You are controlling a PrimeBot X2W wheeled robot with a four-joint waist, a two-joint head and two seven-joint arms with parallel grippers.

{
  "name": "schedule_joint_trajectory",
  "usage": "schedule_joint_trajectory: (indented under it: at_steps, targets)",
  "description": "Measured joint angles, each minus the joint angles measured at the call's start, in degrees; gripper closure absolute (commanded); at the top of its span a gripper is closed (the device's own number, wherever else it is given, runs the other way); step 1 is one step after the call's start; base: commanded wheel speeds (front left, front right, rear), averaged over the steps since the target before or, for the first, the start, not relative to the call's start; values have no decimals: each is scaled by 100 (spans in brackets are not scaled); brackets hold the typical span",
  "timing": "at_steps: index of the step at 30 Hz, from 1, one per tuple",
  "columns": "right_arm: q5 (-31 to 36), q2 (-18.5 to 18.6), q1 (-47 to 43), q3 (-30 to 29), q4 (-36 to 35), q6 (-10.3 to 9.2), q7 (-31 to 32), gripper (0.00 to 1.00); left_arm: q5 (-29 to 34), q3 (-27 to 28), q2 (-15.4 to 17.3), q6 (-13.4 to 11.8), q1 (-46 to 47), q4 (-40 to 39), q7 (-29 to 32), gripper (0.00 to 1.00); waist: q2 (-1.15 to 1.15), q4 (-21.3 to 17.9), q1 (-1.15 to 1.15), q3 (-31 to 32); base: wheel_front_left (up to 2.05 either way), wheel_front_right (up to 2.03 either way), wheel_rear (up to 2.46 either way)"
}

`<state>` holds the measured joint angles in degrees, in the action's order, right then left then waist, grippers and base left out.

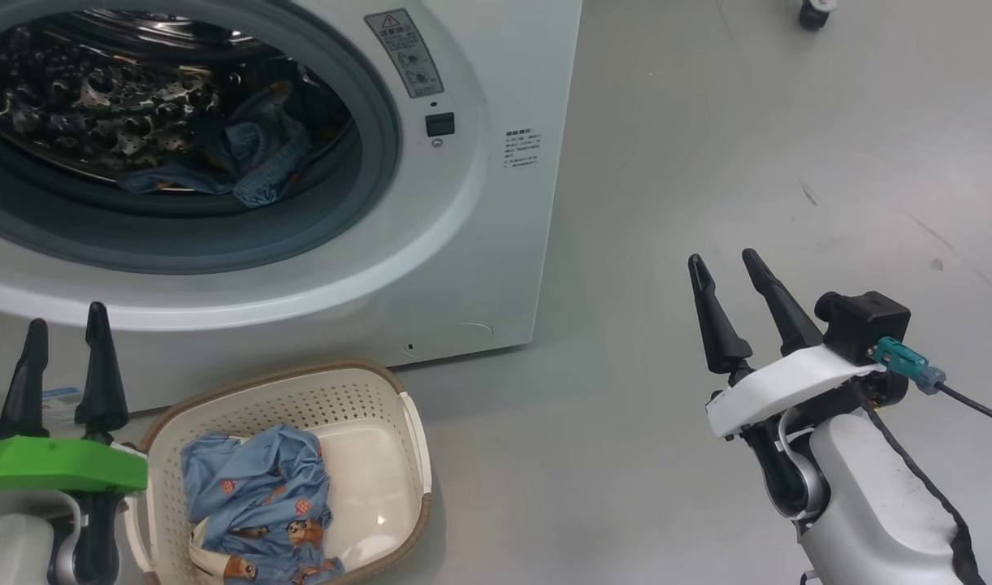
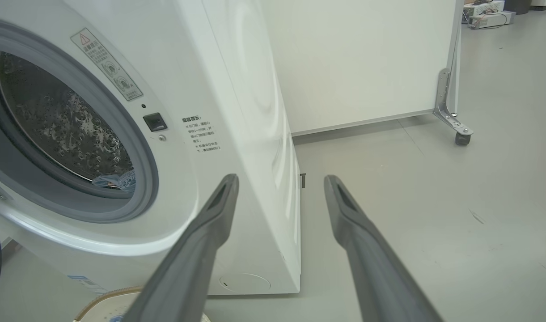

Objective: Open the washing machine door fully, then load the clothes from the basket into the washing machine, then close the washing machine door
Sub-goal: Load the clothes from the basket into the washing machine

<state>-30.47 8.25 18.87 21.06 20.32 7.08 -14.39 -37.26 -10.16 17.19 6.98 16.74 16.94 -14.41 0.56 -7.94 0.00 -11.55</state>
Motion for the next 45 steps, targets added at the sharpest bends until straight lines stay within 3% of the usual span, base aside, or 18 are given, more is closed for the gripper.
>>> schedule_joint_trajectory:
  at_steps: [25, 45]
  targets:
    - [-235, 233, -257, 22, -109, 0, 0, 0, 116, 300, -291, 0, -937, -725, 1, 0, 0, 673, 0, 588, 0, 0, 0]
    - [-291, 314, -278, 168, -133, 0, 0, 0, 389, 578, -336, 0, -1252, -1053, 0, 0, 0, 724, 0, 566, 0, 0, 0]
